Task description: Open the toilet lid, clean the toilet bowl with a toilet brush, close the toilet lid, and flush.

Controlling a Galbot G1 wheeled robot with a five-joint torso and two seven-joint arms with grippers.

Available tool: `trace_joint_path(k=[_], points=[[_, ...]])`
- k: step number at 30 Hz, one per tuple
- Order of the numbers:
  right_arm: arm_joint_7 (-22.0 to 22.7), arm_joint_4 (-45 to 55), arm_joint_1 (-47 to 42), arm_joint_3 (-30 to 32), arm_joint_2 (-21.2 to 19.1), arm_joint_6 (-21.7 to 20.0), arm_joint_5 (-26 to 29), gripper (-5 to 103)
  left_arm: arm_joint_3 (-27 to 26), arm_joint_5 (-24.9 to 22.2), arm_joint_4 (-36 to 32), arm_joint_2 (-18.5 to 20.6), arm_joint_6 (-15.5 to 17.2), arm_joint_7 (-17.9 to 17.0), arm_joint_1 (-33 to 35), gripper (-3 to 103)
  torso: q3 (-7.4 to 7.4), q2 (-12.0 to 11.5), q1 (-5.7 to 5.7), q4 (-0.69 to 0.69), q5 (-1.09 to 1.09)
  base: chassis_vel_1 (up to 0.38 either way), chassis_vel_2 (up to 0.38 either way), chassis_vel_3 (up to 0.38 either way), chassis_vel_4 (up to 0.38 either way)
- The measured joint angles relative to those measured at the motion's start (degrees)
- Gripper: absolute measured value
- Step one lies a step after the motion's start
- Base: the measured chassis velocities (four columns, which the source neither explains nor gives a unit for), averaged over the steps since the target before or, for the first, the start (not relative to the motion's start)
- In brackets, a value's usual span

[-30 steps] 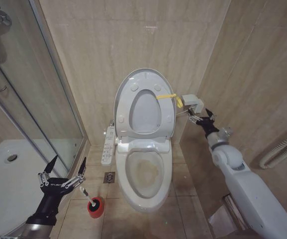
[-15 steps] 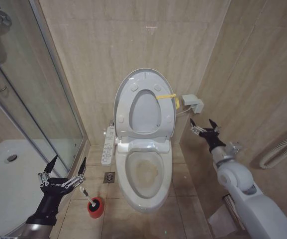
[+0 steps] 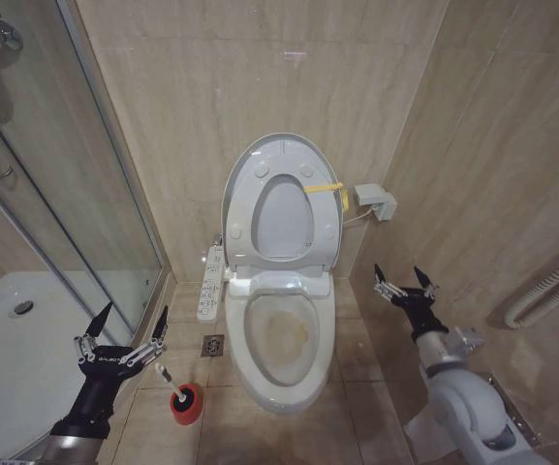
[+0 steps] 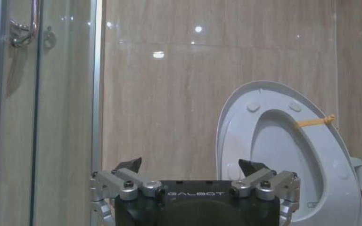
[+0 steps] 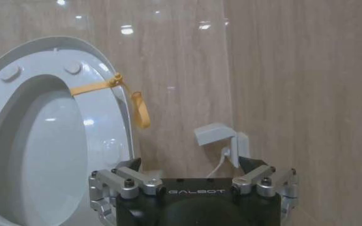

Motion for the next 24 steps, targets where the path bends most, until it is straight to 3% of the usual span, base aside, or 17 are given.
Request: trace_joint_path(k=[10,24], points=[[-0.68,5.03,-7.44,2.76,6.76,2.97,-7.00,100,0.00,0.00,0.00,0.00,0.00,0.00,0.00,100,0.00,0.00,0.01,-0.01,0.00,0.000,0.000,0.000,0.000],[-0.20,8.80,-14.79,2.29,15.80,4.05,-14.53,100,0.00,0.00,0.00,0.00,0.00,0.00,0.00,100,0.00,-0.01,0.01,-0.01,-0.01,0.000,0.000,0.000,0.000]])
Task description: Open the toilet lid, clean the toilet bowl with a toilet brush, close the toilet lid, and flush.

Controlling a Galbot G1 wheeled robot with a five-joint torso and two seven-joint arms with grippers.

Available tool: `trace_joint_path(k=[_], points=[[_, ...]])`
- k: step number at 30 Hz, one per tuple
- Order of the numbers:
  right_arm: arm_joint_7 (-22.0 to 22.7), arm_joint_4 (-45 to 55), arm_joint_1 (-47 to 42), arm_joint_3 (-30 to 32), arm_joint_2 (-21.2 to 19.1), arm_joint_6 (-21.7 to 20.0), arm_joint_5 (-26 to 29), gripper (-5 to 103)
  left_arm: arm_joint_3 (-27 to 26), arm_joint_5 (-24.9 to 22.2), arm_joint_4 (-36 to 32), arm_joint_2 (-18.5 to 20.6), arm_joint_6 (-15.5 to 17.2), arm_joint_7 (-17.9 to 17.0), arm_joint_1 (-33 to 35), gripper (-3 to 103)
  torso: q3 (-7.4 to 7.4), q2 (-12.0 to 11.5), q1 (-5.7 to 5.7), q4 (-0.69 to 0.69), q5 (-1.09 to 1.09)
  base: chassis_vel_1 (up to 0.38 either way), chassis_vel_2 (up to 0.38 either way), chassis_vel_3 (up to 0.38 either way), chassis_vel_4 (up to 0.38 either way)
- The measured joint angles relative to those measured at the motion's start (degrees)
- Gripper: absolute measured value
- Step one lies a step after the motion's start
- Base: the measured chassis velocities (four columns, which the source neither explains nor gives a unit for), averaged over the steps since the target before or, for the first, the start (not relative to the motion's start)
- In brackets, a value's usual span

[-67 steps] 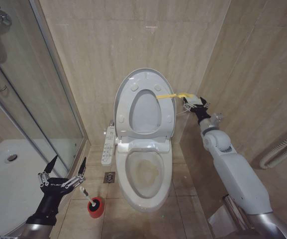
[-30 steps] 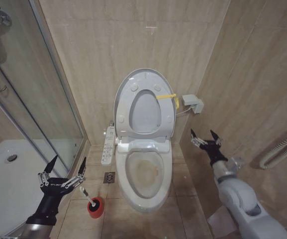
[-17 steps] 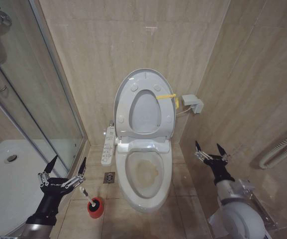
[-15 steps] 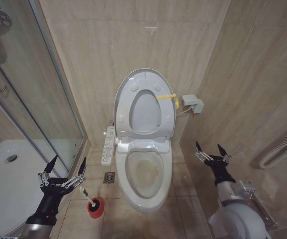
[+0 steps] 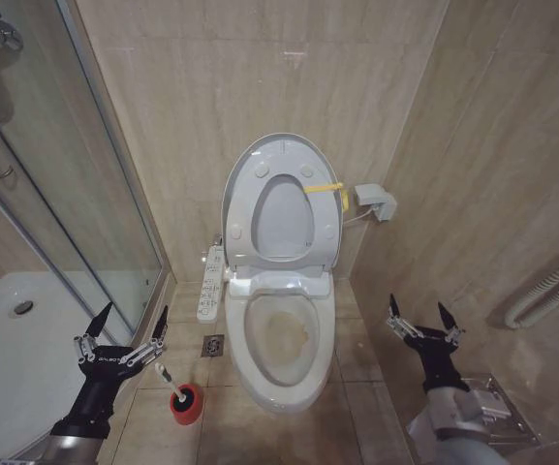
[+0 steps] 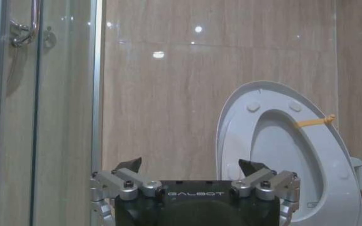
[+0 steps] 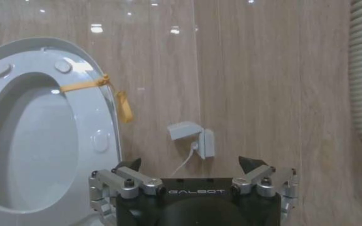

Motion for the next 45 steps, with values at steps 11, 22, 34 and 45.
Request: trace_joint_path(k=[11,22,34,45], points=[[-1.67,0.80,-1.31,-1.73,2.72,0.87,-1.80,100,0.00,0.00,0.00,0.00,0.00,0.00,0.00,100,0.00,0.00,0.00,0.00,0.00,0.000,0.000,0.000,0.000],[-1.82,0.97,-0.47,-1.50,3.33,0.82,-1.01,100,0.00,0.00,0.00,0.00,0.00,0.00,0.00,100,0.00,0.00,0.00,0.00,0.01,0.000,0.000,0.000,0.000],[-2.26,1.16,-0.42,-1.60,3.20,0.62,0.02,100,0.00,0.00,0.00,0.00,0.00,0.00,0.00,100,0.00,0.00,0.00,0.00,0.01,0.000,0.000,0.000,0.000],[-2.25,1.16,-0.42,-1.62,3.16,0.62,0.06,100,0.00,0.00,0.00,0.00,0.00,0.00,0.00,100,0.00,0.00,0.00,0.00,0.01,0.000,0.000,0.000,0.000]])
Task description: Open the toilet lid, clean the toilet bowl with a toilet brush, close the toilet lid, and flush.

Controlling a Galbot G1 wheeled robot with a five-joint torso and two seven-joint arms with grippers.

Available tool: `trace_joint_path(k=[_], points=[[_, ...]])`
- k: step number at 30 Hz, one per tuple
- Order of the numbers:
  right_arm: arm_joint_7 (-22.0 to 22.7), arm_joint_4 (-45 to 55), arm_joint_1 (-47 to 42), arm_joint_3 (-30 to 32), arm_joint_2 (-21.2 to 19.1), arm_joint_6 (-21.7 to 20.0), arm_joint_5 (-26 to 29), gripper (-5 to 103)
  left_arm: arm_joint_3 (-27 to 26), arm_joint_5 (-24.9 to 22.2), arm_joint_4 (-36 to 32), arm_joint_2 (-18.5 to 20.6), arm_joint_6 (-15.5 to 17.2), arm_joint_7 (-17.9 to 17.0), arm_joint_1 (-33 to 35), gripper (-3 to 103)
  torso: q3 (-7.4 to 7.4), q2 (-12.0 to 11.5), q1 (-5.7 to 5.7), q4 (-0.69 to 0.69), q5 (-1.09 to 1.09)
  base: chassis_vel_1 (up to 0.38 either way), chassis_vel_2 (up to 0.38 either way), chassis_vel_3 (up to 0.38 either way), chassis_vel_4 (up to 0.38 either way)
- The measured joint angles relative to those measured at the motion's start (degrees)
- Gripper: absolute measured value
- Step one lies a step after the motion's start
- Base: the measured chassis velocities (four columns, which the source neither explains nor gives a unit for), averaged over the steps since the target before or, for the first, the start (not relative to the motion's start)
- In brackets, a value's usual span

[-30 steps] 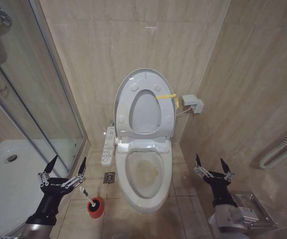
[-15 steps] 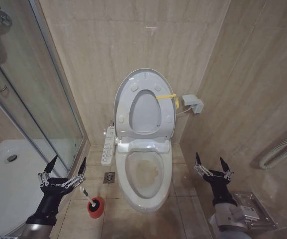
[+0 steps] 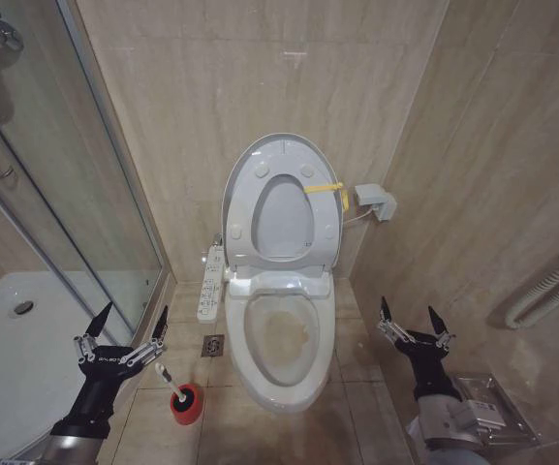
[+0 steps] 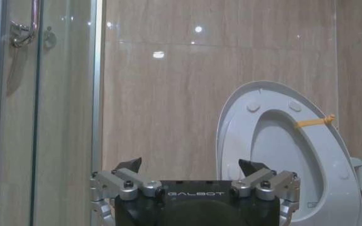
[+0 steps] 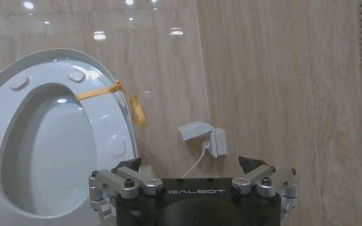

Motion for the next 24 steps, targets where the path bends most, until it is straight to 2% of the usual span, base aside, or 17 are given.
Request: trace_joint_path(k=[24], points=[[0.01,-0.07,0.01,0.00,-0.03,-0.04,0.01,100,0.00,0.00,0.00,0.00,0.00,0.00,0.00,100,0.00,0.00,0.00,0.00,0.00,0.000,0.000,0.000,0.000]])
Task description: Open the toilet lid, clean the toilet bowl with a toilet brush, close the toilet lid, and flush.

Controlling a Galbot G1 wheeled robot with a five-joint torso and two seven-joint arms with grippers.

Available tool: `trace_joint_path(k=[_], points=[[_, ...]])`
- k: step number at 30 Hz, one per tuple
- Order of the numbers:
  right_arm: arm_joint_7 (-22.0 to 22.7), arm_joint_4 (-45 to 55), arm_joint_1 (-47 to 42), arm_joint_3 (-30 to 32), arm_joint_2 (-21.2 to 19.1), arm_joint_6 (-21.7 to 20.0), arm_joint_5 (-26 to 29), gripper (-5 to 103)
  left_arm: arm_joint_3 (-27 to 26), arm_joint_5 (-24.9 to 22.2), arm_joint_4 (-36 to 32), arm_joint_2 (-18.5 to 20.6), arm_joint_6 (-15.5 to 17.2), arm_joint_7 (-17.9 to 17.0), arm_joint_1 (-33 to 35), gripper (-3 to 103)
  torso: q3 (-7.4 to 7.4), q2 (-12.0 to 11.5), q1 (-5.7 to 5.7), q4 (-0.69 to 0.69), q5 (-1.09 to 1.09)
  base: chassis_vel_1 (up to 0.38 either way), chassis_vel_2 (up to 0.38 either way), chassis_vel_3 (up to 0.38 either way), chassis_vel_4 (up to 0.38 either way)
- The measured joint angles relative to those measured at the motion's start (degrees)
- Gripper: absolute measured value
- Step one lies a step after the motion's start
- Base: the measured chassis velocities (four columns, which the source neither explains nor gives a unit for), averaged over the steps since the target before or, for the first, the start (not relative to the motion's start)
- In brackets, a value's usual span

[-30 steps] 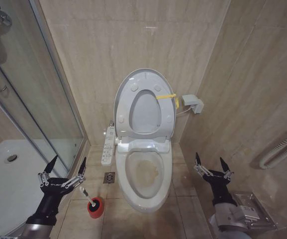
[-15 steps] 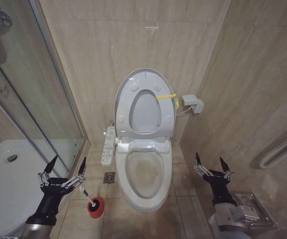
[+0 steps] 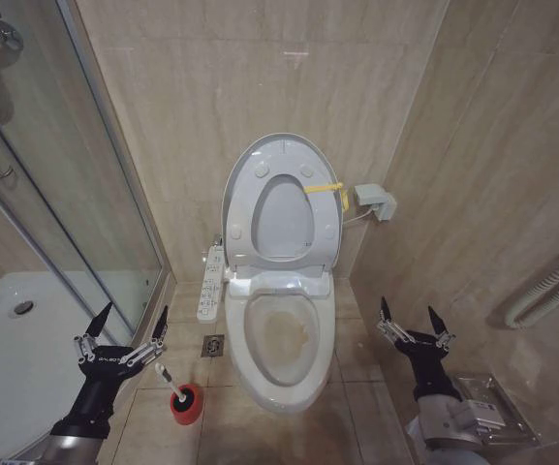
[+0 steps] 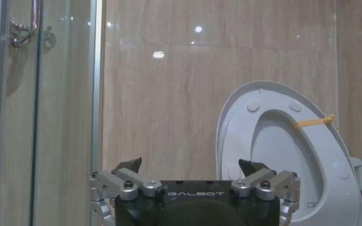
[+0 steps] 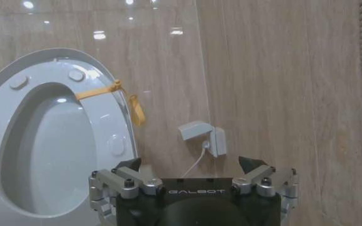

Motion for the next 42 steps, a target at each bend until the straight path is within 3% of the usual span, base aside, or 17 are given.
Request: trace_joint_path(k=[42], points=[[0.00,-0.02,0.00,0.00,0.00,0.00,0.00,100,0.00,0.00,0.00,0.00,0.00,0.00,0.00,100,0.00,0.00,0.00,0.00,0.00,0.000,0.000,0.000,0.000]])
